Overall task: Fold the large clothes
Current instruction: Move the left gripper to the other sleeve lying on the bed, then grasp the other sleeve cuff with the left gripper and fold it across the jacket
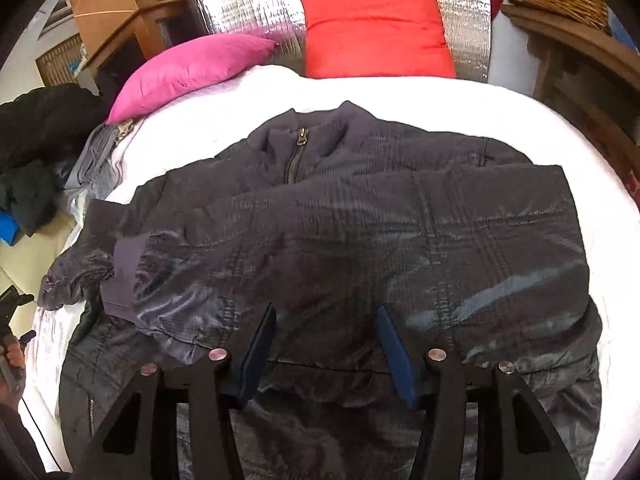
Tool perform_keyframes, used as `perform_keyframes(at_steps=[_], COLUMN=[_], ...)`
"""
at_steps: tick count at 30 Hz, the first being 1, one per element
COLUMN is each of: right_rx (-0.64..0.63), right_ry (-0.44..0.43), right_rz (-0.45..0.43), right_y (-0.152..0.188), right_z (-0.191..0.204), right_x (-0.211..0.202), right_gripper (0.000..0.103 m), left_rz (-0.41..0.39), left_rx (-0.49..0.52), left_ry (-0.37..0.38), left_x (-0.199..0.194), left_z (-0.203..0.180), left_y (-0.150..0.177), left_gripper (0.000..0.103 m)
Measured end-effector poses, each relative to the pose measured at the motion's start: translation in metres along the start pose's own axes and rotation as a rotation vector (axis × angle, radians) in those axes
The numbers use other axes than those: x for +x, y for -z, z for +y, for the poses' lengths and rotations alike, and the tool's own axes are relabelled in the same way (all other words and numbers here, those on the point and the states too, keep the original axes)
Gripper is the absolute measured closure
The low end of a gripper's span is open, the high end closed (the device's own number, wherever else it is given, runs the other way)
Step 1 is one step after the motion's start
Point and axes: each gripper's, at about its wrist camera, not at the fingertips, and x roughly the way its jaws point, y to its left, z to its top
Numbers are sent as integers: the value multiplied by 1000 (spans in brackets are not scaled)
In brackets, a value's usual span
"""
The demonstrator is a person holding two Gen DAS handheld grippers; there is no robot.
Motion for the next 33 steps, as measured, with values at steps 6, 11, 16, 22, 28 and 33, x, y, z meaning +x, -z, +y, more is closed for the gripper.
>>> perform_keyframes(at_steps=[6,11,16,22,28,33], right_rx=[3,5,24,54,86,128], right_ry=[0,5,7,1,5,13], right_rz=[16,23,19,-6,-35,-57], right_y=[-4,-4,-4,-6,-7,-7], right_z=[-5,-5,-9,-15,-26,-41], right_x=[12,12,10,0,-13,-22], right_gripper=[47,47,47,47,47,47], left_rz=[11,-8,-9,-85,-243,-307], left_rx=[-55,-34,-12,65,262,443], left_ry=[59,28,23,33,84,194], left_x=[26,42,54,33,-26,-72], left_z=[6,2,-6,-28,-88,-147], left_y=[-16,-24,-28,-28,-5,44], left_gripper=[33,45,66,84,85,86])
